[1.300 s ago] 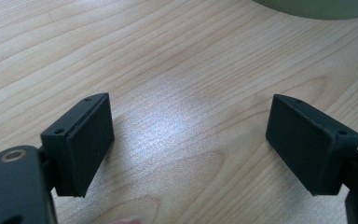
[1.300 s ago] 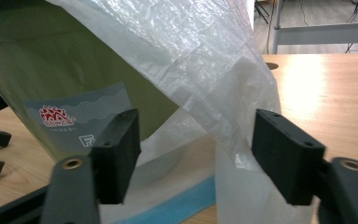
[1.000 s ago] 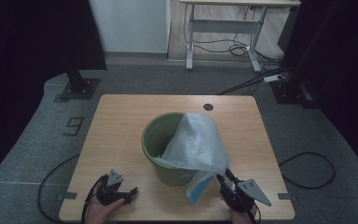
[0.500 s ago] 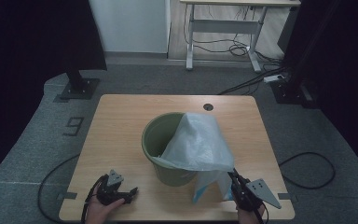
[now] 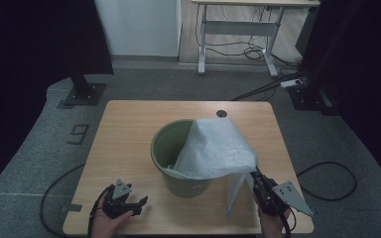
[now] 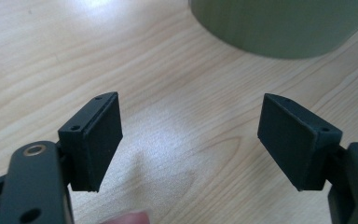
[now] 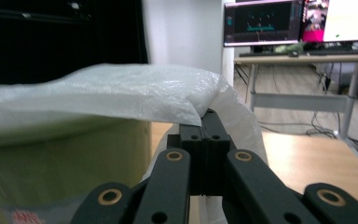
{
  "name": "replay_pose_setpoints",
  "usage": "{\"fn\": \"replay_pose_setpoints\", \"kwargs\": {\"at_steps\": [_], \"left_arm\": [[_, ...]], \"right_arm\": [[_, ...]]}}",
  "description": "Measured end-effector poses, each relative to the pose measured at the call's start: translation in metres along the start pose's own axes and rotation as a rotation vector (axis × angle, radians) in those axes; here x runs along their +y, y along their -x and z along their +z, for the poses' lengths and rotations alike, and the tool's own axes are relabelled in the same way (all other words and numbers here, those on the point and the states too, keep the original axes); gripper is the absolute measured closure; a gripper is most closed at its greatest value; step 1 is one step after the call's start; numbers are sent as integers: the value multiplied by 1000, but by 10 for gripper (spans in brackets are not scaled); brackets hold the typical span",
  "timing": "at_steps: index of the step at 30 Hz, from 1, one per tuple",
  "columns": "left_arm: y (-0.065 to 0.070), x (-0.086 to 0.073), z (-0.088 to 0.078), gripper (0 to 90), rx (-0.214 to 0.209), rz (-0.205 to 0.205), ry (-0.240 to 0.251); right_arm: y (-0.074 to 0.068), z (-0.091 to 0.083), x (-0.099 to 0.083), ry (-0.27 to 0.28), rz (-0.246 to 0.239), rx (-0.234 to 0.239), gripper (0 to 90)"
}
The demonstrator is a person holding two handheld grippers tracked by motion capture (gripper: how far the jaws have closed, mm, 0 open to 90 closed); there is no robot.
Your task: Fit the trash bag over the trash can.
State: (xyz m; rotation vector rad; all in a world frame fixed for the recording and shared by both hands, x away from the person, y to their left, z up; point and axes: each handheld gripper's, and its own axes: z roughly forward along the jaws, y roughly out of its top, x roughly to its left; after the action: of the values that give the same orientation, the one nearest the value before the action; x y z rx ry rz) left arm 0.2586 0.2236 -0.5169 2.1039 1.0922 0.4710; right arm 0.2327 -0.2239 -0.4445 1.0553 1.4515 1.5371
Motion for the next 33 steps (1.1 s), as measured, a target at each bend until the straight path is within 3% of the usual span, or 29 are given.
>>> {"fn": "replay_pose_setpoints", "kwargs": {"at_steps": [6,14,21,26,33], "left_arm": [[8,13,-16,219,0,26,34],[20,31,-42,250,-31,34,103],[26,45,-64,308,-98,39,154],[39,63,-83,314,-126,83,184],[53,91,-91,354,-177,136,204]], "right_arm": [[-8,5,19,48,-6,54,887],[-25,16,32,67,-33,134,887],[-27,17,38,72,-43,148,886],[-27,19,42,72,-39,148,887],[-36,22,48,64,-63,172,886]]}}
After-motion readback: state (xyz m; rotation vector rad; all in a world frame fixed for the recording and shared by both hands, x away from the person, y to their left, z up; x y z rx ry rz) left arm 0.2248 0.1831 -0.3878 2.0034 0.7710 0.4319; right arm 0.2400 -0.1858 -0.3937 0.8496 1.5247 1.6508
